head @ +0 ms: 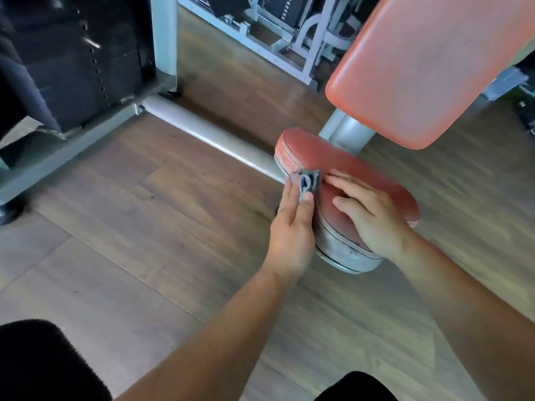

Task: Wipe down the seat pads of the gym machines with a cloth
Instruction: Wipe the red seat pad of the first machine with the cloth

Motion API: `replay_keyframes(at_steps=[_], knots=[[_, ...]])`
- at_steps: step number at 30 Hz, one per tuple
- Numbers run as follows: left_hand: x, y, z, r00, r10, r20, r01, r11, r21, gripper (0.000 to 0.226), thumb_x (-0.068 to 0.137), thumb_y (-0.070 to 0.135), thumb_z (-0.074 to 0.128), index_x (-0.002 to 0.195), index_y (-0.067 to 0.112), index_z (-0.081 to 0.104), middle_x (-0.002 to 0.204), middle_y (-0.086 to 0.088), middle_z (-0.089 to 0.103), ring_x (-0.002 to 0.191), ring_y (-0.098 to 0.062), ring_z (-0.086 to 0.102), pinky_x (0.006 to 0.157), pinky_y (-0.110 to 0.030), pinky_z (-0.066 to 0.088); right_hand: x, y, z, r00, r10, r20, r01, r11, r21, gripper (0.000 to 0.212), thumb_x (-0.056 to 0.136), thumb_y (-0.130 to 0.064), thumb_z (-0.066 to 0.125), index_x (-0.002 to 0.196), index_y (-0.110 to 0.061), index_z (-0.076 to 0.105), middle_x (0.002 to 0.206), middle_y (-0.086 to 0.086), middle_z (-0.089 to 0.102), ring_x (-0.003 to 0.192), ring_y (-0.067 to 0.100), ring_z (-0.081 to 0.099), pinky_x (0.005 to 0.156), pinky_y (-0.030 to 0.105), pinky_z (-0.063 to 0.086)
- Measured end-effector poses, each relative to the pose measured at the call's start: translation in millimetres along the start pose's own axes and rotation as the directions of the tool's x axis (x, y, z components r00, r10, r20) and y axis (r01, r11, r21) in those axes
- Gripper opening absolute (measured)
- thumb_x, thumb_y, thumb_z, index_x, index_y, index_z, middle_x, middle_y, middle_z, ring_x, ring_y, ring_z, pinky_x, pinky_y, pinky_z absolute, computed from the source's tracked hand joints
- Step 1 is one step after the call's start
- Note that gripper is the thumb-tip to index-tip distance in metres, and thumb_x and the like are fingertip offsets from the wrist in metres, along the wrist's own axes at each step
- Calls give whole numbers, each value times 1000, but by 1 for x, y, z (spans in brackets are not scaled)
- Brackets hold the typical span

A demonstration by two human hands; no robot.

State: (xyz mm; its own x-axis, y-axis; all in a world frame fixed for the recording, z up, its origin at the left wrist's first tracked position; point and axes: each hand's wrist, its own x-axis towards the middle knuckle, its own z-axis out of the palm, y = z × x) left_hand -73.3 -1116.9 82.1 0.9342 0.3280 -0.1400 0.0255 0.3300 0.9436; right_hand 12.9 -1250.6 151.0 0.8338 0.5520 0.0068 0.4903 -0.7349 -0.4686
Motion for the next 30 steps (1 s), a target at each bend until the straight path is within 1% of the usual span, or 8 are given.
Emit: replay_keyframes(at_steps=[6,10,14,17,20,24,28,30], knots=[[-32,-1,5,998,9,67,-12,999,44,61,98,67,37,158,55,26,165,35,20,156,4,14,128,-49,24,1,-1,1,999,-9,-40,9,1000,8,52,90,-41,50,139,-30,62,152,-16,51,144,1,40,124,34,27],[-7,13,5,1000,6,23,-9,991,133,61,103,55,35,162,42,29,168,18,25,156,-1,18,130,-42,18,2,-2,3,999,-9,-52,8,1000,-18,50,91,-43,50,138,-30,61,152,-14,51,144,5,42,123,32,29],[-41,8,4,994,74,79,-87,979,182,54,112,43,35,164,40,23,169,18,22,154,8,10,131,-36,14,2,-1,3,999,-11,-48,9,999,-33,57,87,-51,44,138,-32,61,152,-15,51,144,5,41,123,35,29],[-11,11,2,997,35,64,-48,975,218,53,112,43,35,164,37,26,168,13,26,155,0,18,131,-39,17,3,-2,3,999,-10,-45,8,999,-40,54,90,-48,48,139,-29,60,152,-13,51,144,7,42,123,32,28],[-8,17,12,1000,-1,0,1,984,176,53,112,40,35,164,37,26,169,13,23,157,-5,17,130,-41,17,3,-2,3,999,-11,-40,9,999,-44,51,93,-40,50,141,-25,59,154,-10,50,145,8,40,123,29,26],[-54,6,14,996,92,14,-93,983,157,60,107,44,36,165,37,20,170,16,19,157,-2,15,130,-39,18,4,-2,3,1000,-12,2,12,997,-71,55,93,-38,44,147,-32,54,159,-12,42,151,7,31,127,34,21],[10,11,9,996,-85,13,83,992,92,63,99,51,37,161,44,30,164,15,35,151,-6,34,127,-41,28,6,-3,5,999,-2,35,5,995,-95,60,93,-47,40,151,-32,47,163,-11,36,153,7,26,128,33,17],[2,9,12,996,-86,13,85,996,34,63,96,54,37,158,50,30,162,18,37,150,-5,36,126,-44,30,6,-2,5,1000,-4,29,7,995,-97,62,91,-51,39,150,-33,48,163,-12,37,153,6,26,128,33,17]])
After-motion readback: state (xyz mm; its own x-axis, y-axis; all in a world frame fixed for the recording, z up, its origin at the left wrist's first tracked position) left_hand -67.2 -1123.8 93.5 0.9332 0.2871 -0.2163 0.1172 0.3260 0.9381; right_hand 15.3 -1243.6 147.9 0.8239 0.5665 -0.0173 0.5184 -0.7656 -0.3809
